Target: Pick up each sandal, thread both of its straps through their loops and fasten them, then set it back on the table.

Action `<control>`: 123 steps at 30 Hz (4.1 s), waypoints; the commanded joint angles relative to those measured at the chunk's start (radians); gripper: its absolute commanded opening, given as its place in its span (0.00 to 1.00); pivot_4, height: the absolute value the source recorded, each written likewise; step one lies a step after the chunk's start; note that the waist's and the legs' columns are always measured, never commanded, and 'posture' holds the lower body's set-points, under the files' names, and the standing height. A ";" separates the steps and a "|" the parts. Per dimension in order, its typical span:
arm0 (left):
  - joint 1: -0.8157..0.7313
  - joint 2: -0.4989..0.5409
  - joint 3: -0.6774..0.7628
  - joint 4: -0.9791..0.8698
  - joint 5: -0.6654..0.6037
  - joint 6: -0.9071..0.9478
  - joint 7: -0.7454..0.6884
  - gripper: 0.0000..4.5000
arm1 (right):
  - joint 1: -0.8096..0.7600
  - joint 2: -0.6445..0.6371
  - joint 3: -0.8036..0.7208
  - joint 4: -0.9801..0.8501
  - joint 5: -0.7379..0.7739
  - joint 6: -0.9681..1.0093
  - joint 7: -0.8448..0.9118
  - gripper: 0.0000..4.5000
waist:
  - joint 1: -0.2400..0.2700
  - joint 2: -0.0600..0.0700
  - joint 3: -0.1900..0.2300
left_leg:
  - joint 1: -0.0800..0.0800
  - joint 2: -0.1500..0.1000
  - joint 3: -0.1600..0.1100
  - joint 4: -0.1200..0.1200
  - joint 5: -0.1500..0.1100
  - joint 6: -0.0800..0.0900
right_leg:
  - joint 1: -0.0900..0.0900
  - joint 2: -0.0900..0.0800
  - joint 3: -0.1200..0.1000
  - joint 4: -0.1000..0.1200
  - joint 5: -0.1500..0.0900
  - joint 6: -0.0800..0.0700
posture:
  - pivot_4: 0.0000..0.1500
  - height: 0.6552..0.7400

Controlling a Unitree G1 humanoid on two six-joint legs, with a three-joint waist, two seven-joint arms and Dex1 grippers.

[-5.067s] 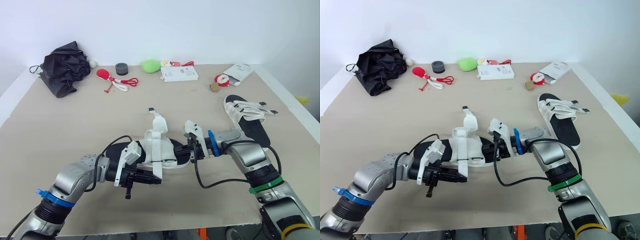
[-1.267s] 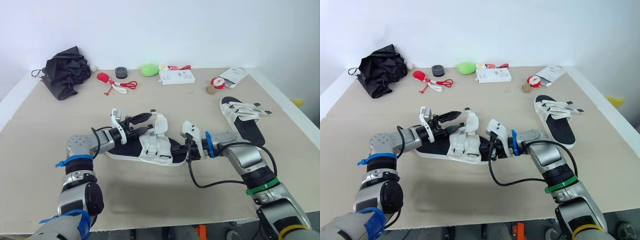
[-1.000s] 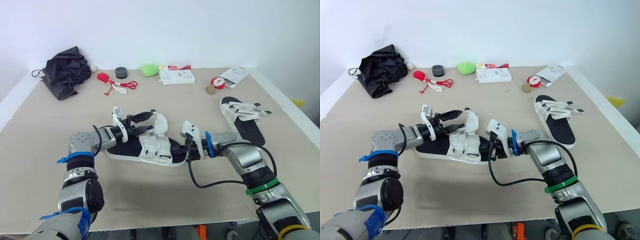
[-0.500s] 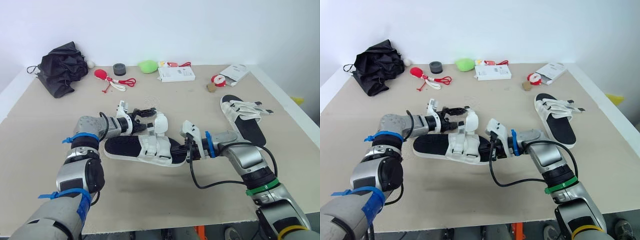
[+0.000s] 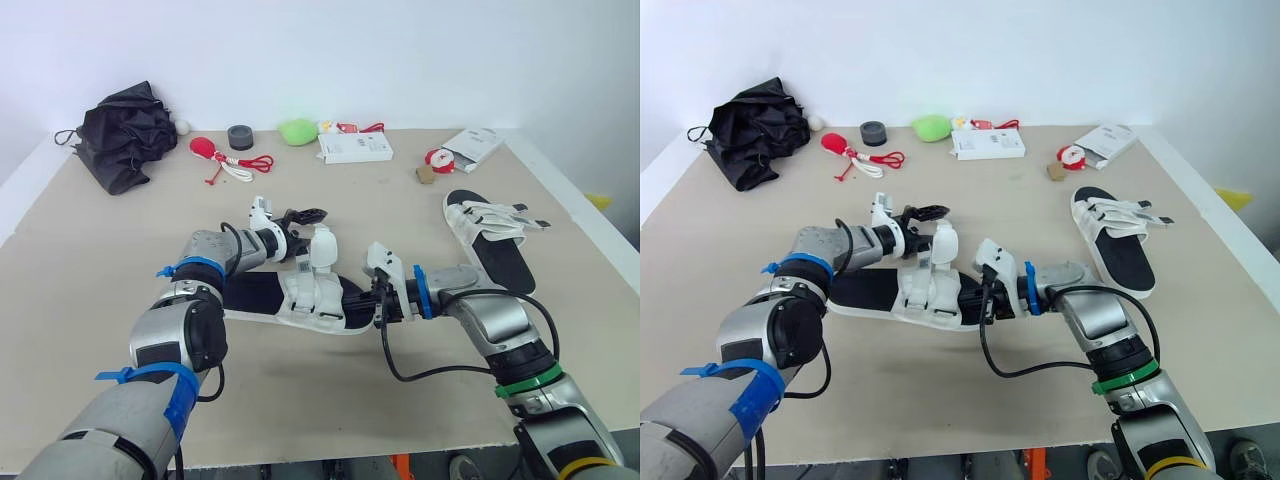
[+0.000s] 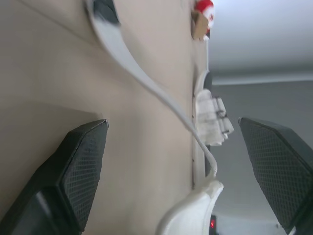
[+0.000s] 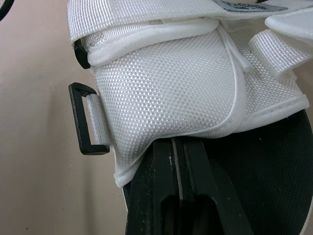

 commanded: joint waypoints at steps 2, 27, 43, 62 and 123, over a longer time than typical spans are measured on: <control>-0.033 -0.019 0.023 -0.011 -0.012 0.010 -0.021 0.83 | 0.029 -0.003 0.048 0.027 -0.020 0.035 -0.021 0.00 | 0.000 0.000 0.000 | 0.000 0.000 0.000 -0.001 0.000 0.000 | 0.000 0.000 0.000 0.000 0.000 0.000 | 1.00 1.00; 0.061 0.056 -0.136 -0.405 0.005 0.199 -0.267 0.02 | 0.019 0.019 0.052 0.058 -0.025 0.018 -0.018 0.00 | -0.004 -0.001 0.001 | 0.003 0.000 0.001 -0.006 0.003 -0.005 | -0.001 0.001 0.002 0.000 -0.001 -0.001 | 1.00 1.00; 0.413 0.142 -0.524 -1.121 0.133 -0.177 -0.671 0.02 | 0.008 0.022 0.062 0.078 -0.026 0.001 -0.007 0.00 | -0.004 -0.001 0.001 | 0.004 0.001 0.001 -0.007 0.006 -0.005 | -0.001 0.002 0.004 0.001 0.001 -0.005 | 1.00 1.00; 0.712 0.300 -0.724 -1.138 0.408 -1.402 -1.185 0.02 | -0.009 0.033 0.077 0.116 -0.038 -0.027 0.013 0.00 | -0.001 -0.001 0.001 | 0.003 0.003 0.002 -0.008 0.005 -0.001 | -0.002 0.005 0.003 0.000 0.001 -0.012 | 1.00 1.00; 0.728 0.421 -0.715 -1.482 -0.238 0.464 -0.580 0.01 | 0.019 -0.017 0.097 -0.041 0.036 0.127 -0.007 0.00 | 0.015 0.003 -0.001 | 0.004 -0.001 -0.004 -0.006 -0.002 -0.001 | 0.002 0.006 0.006 0.002 -0.010 -0.007 | 1.00 1.00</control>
